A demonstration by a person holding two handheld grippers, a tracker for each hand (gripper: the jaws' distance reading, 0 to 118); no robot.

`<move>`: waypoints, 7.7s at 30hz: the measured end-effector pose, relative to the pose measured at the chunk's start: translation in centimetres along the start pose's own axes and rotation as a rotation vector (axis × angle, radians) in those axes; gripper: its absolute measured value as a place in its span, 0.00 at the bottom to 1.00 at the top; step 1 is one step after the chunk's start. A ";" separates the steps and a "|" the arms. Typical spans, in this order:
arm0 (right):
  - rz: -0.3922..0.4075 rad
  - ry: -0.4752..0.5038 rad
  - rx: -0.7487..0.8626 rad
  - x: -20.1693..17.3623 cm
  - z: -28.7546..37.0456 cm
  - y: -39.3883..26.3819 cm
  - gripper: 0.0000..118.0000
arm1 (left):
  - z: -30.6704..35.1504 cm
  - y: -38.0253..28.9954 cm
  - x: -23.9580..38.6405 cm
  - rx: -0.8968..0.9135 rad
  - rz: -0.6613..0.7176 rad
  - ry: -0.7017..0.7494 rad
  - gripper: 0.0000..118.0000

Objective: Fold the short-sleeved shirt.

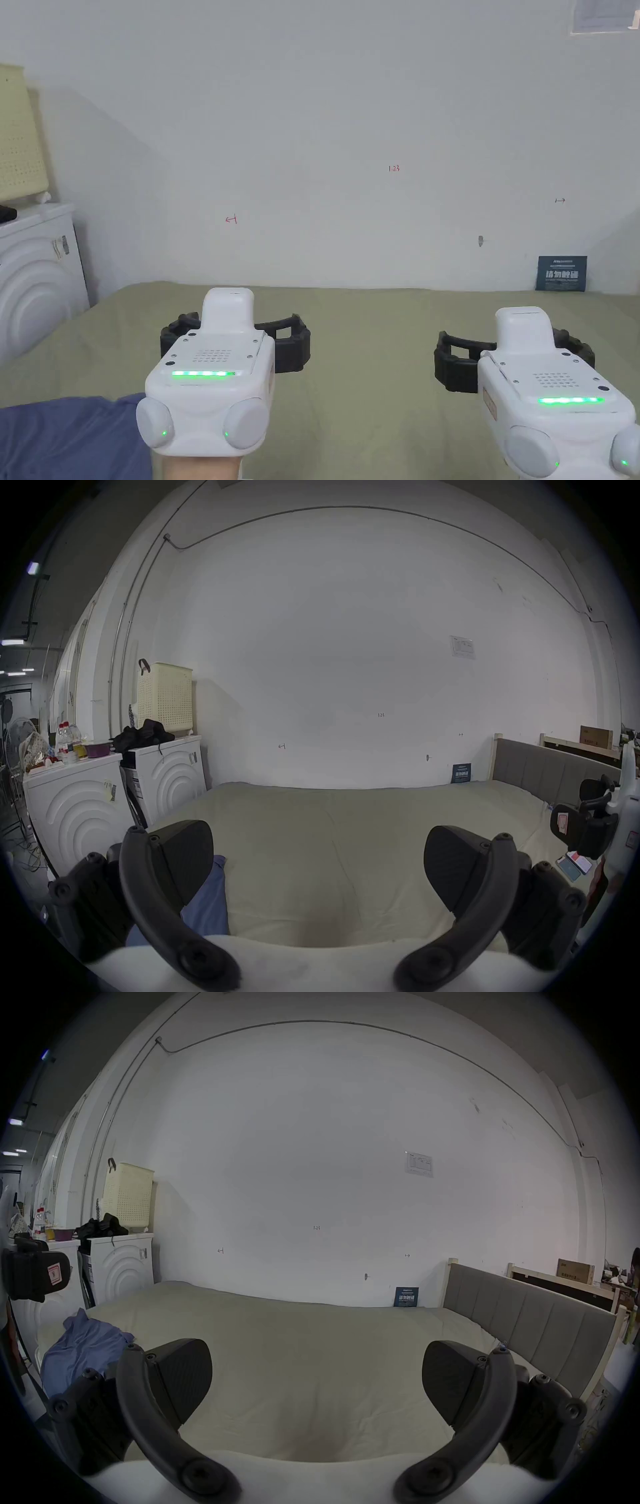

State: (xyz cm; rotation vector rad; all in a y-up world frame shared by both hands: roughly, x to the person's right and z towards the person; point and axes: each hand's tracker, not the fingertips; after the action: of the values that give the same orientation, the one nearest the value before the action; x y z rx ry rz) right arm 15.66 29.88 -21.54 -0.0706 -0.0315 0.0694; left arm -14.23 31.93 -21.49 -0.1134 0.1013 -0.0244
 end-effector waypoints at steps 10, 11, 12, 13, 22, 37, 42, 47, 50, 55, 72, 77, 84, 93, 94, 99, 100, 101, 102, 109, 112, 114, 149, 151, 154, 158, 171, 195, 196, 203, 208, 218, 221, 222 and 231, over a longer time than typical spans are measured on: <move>0.015 0.002 -0.006 0.0 -0.4 -0.3 1.00 | 0.0 0.0 0.2 -0.003 0.002 -0.003 1.00; 0.011 0.003 -0.006 0.0 -0.4 -0.3 1.00 | 0.0 0.0 0.2 -0.002 0.003 -0.003 1.00; 0.007 0.003 -0.006 0.1 -0.4 -0.2 1.00 | 0.0 0.0 0.2 -0.002 0.003 -0.002 1.00; 0.006 0.003 -0.008 0.1 -0.4 -0.1 1.00 | 0.1 0.1 0.2 -0.001 0.003 -0.001 1.00; 0.003 0.004 -0.023 0.0 -0.6 -0.5 1.00 | 0.3 0.4 0.0 -0.002 0.005 -0.003 1.00; -0.006 0.006 -0.017 0.0 -0.6 -0.5 1.00 | 0.4 0.3 -0.1 -0.019 0.019 -0.020 1.00; -0.006 0.009 -0.019 -0.1 -0.4 -0.4 1.00 | 0.3 0.3 0.0 -0.021 0.017 -0.019 1.00; 0.001 0.012 -0.026 -0.2 -0.4 -0.5 1.00 | 0.3 0.3 -0.2 -0.020 0.023 -0.012 1.00; 0.000 0.010 -0.023 -0.3 -0.4 -0.5 1.00 | 0.3 0.2 -0.3 -0.026 0.029 -0.011 1.00; 0.010 0.006 -0.024 -0.5 -0.4 -0.5 1.00 | 0.4 0.1 -0.6 -0.029 0.041 -0.017 1.00; 0.014 0.012 -0.017 -0.4 0.1 0.0 1.00 | 0.6 0.3 -0.6 -0.025 0.034 -0.016 1.00; 0.012 0.011 -0.019 -0.3 0.0 -0.1 1.00 | 0.6 0.2 -0.4 -0.033 0.035 -0.021 1.00; 0.013 0.007 -0.012 -0.2 0.1 0.1 1.00 | 0.8 0.4 -0.6 -0.022 0.038 -0.015 1.00; 0.015 0.011 -0.009 -0.2 0.1 0.2 1.00 | 0.8 0.3 -0.5 -0.027 0.023 -0.021 1.00; 0.016 0.010 -0.008 -0.2 0.2 0.3 1.00 | 0.8 0.3 -0.5 -0.025 0.018 -0.020 1.00; 0.018 0.011 -0.016 -0.1 -0.1 0.1 1.00 | 0.8 0.3 -0.3 -0.029 0.014 -0.026 1.00; 0.016 0.011 -0.016 -0.1 -0.1 0.1 1.00 | 0.8 0.4 -0.3 -0.027 0.015 -0.026 1.00; 0.014 0.011 -0.014 -0.1 -0.1 0.1 1.00 | 0.8 0.4 -0.3 -0.025 0.015 -0.022 1.00; 0.013 0.012 -0.013 -0.1 0.0 0.0 1.00 | 0.8 0.4 -0.3 -0.024 0.015 -0.020 1.00; 0.019 0.014 -0.021 -0.2 -0.4 -0.5 1.00 | 0.7 0.1 -0.5 -0.025 0.022 -0.013 1.00; 0.019 0.012 -0.020 -0.3 -0.3 -0.4 1.00 | 0.7 0.1 -0.6 -0.031 0.018 -0.017 1.00; 0.018 0.012 -0.019 -0.3 -0.1 -0.3 1.00 | 0.7 0.1 -0.5 -0.030 0.012 -0.013 1.00; -0.004 0.025 -0.054 -1.5 -3.4 -1.9 0.00 | 0.7 -0.3 -3.8 -0.068 0.020 0.079 0.01; -0.010 0.091 -0.058 -4.7 -2.8 -1.6 0.00 | 1.4 -0.4 -6.1 -0.071 0.015 0.134 0.01; -0.006 0.198 -0.053 -9.1 -3.3 -1.4 0.00 | 3.2 -0.7 -10.6 -0.071 0.004 0.257 0.01; -0.008 0.339 -0.046 -14.8 -3.2 -1.1 0.00 | 6.1 -1.3 -16.5 -0.092 0.010 0.406 0.01; -0.019 0.562 -0.078 -25.3 -3.1 -1.7 0.00 | 10.8 -3.2 -26.6 -0.162 0.033 0.641 0.01; 0.006 0.571 -0.391 -29.7 -11.9 -15.3 0.00 | -21.4 -22.1 -32.7 -0.868 0.224 0.268 0.93; 0.010 0.572 -0.399 -29.5 -12.1 -15.6 0.00 | -22.0 -22.6 -32.9 -0.900 0.264 0.231 0.99; 0.032 0.568 -0.417 -27.8 -11.6 -16.1 0.00 | -24.0 -26.6 -31.0 -1.002 0.153 0.272 0.87; 0.040 0.539 -0.413 -24.7 -10.5 -14.9 0.00 | -23.3 -23.6 -29.3 -0.965 0.044 0.320 0.01; 0.047 0.392 -0.341 -13.6 -6.2 -11.1 0.00 | -16.6 -11.5 -22.9 -0.773 -0.049 0.217 0.01; 0.030 0.346 -0.327 -10.3 -4.4 -10.1 0.00 | -15.4 -7.0 -18.2 -0.703 -0.044 0.121 0.01; 0.023 0.333 -0.319 -9.1 -3.7 -9.6 0.00 | -15.3 -5.6 -15.9 -0.676 -0.063 0.080 0.01; 0.012 0.135 -0.274 1.0 0.7 -7.5 0.00 | -15.6 0.9 5.3 -0.545 -0.114 -0.326 0.01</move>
State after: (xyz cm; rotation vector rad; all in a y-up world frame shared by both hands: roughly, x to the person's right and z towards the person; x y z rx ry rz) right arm 17.16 22.53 -20.24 -0.3495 0.0945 0.0715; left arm -10.53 30.96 -37.54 -0.6649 -0.2283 -0.0916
